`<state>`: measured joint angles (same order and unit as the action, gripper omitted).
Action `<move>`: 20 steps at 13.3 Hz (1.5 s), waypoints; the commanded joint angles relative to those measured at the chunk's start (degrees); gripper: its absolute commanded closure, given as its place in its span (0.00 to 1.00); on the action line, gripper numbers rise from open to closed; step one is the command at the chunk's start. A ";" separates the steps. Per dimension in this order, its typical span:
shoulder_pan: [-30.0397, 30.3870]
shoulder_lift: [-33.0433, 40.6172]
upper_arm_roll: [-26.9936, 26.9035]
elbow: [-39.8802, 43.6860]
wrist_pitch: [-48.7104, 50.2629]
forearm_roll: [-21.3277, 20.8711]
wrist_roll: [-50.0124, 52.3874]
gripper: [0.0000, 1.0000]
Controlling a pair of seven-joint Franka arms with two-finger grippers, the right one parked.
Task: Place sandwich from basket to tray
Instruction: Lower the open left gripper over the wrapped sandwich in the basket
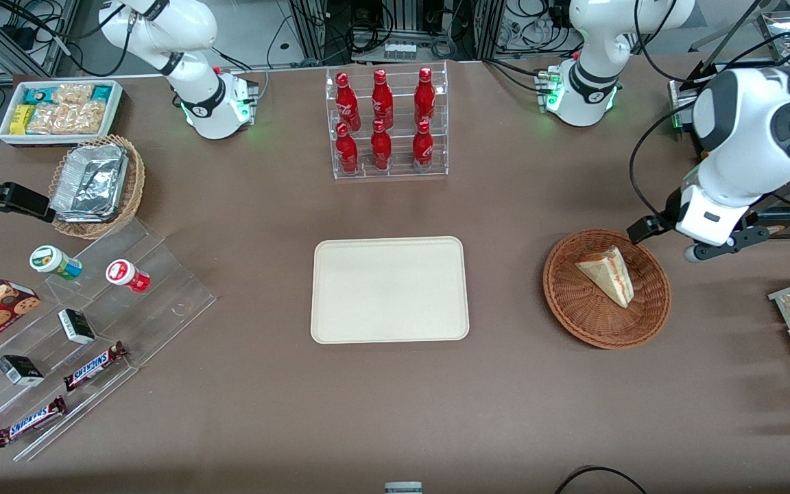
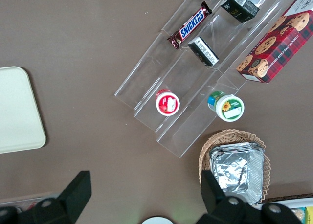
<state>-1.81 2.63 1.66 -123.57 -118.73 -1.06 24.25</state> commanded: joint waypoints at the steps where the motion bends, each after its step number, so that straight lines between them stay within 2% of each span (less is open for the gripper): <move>1: 0.23 -1.92 0.36 -1.84 -4.04 -0.78 7.11 0.00; 6: 0.22 -6.32 0.36 -3.34 -9.67 -0.87 8.09 0.00; 12: 0.23 -10.71 0.45 -7.47 -19.50 -0.78 15.64 0.00; 16: 0.14 -12.74 0.62 -7.65 -20.66 -0.70 18.29 0.00; 17: 0.14 -13.18 0.62 -7.65 -20.66 -0.70 18.38 0.02; 18: 0.14 -13.53 0.62 -7.74 -20.84 -0.61 18.90 0.10; 19: 0.05 -13.88 0.62 -7.82 -21.36 -0.52 20.47 0.22; 20: -0.04 -14.23 0.62 -7.91 -22.06 -0.61 22.32 0.42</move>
<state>-1.86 -10.99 1.88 -130.99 -138.80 -1.05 43.11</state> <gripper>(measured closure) 0.194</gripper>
